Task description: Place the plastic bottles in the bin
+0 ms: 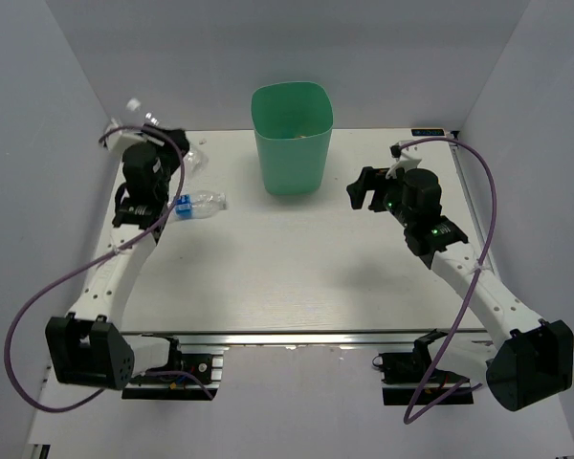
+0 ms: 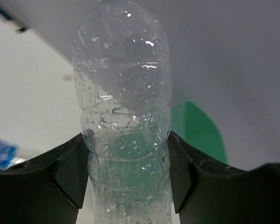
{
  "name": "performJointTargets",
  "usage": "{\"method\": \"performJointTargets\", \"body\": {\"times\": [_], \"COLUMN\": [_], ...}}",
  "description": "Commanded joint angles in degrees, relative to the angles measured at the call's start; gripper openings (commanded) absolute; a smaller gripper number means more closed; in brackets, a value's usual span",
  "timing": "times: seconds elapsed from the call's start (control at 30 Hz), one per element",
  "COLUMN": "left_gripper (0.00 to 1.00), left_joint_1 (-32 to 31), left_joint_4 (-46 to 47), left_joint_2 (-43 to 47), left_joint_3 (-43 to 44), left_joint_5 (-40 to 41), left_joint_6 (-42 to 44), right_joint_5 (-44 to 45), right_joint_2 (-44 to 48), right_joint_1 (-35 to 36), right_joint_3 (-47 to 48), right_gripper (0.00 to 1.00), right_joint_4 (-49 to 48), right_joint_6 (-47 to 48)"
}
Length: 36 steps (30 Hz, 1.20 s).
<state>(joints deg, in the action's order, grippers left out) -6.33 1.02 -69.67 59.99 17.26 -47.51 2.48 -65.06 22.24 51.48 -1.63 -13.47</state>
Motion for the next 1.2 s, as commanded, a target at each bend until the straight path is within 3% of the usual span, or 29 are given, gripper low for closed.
{"method": "performJointTargets", "body": {"times": [0.0, 0.17, 0.33, 0.47, 0.5, 0.53, 0.63, 0.97, 1.13, 1.17], "left_gripper": [0.43, 0.45, 0.56, 0.6, 0.63, 0.75, 0.97, 0.98, 0.98, 0.98], "left_joint_1": [-3.6, -9.9, -13.9, -16.0, -16.2, -16.1, -16.2, -16.2, -16.2, -16.1], "left_joint_4": [9.9, 14.6, 16.0, 9.3, 9.0, 8.1, 3.6, 4.0, 2.1, 2.0], "left_joint_2": [-6.4, -19.5, -33.1, -45.2, -49.5, -51.5, -56.8, -42.4, -32.2, -28.4], "left_joint_3": [8.2, 25.7, 41.3, 57.1, 62.5, 65.1, 75.3, 58.9, 44.9, 39.0], "left_joint_5": [-13.5, -15.8, -23.3, -23.4, -24.7, -26.6, -28.6, -24.1, -11.9, -9.5], "left_joint_6": [7.8, 14.4, 14.4, 16.4, 16.5, 16.3, 16.8, 21.7, 24.7, 24.7], "right_joint_5": [1.7, 2.7, 4.6, 5.7, 5.7, 5.5, 5.5, 5.6, 5.8, 5.8], "right_joint_2": [2.3, 4.1, 5.3, 5.6, 5.6, 5.6, 5.9, 5.7, 5.0, 5.0], "right_joint_1": [-0.2, -0.2, -0.2, -0.2, -0.2, -0.3, -0.3, -0.4, -0.4, -0.4], "right_joint_3": [-0.7, -1.6, -3.1, -3.6, -3.5, -3.5, -3.1, -4.0, -4.0, -4.0], "right_gripper": [0.89, 0.89, 0.9, 0.89, 0.9, 0.89, 0.89, 0.89, 0.89, 0.89], "right_joint_4": [-3.1, -4.0, -3.8, -2.9, -3.0, -2.9, -2.7, -3.5, -3.1, -3.2], "right_joint_6": [-0.3, 0.1, 0.7, 1.0, 0.9, 1.0, 1.3, 1.6, 1.9, 2.1]}}
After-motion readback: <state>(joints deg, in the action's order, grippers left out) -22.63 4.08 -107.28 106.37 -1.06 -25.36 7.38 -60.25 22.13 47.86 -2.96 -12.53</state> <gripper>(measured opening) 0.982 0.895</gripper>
